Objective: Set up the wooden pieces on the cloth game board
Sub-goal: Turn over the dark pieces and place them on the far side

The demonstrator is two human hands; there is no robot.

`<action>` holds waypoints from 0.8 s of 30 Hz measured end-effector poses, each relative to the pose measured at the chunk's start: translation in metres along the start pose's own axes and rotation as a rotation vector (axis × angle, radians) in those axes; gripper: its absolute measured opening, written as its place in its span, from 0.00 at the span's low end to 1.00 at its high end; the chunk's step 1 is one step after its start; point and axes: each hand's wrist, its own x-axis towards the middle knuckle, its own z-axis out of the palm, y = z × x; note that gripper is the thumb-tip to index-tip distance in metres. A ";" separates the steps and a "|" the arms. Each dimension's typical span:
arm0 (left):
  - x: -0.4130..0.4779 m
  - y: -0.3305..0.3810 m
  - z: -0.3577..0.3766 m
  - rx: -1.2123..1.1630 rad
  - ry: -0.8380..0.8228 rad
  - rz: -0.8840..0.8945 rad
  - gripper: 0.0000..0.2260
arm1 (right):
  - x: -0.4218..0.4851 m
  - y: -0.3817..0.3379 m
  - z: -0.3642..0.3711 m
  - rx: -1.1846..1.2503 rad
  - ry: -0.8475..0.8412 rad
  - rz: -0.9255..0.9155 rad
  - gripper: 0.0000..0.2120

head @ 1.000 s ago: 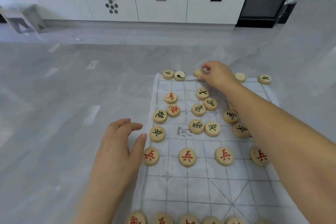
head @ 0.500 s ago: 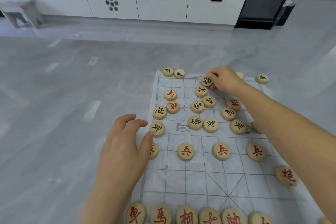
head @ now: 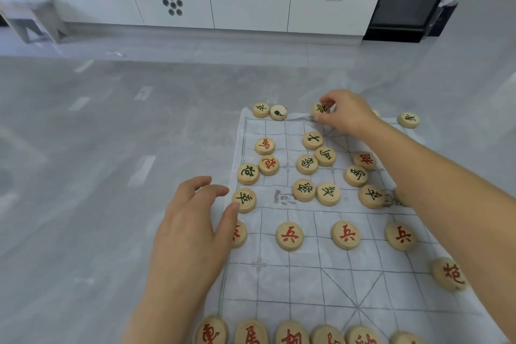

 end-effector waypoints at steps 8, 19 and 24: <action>0.003 -0.006 -0.001 -0.022 0.018 0.022 0.14 | 0.004 0.021 -0.018 0.001 -0.040 0.069 0.21; 0.001 -0.004 0.003 -0.015 0.012 0.033 0.12 | -0.012 0.068 -0.041 -0.479 -0.040 0.155 0.17; 0.001 -0.002 0.005 0.002 0.005 0.030 0.12 | -0.019 0.054 -0.044 0.037 -0.035 0.088 0.16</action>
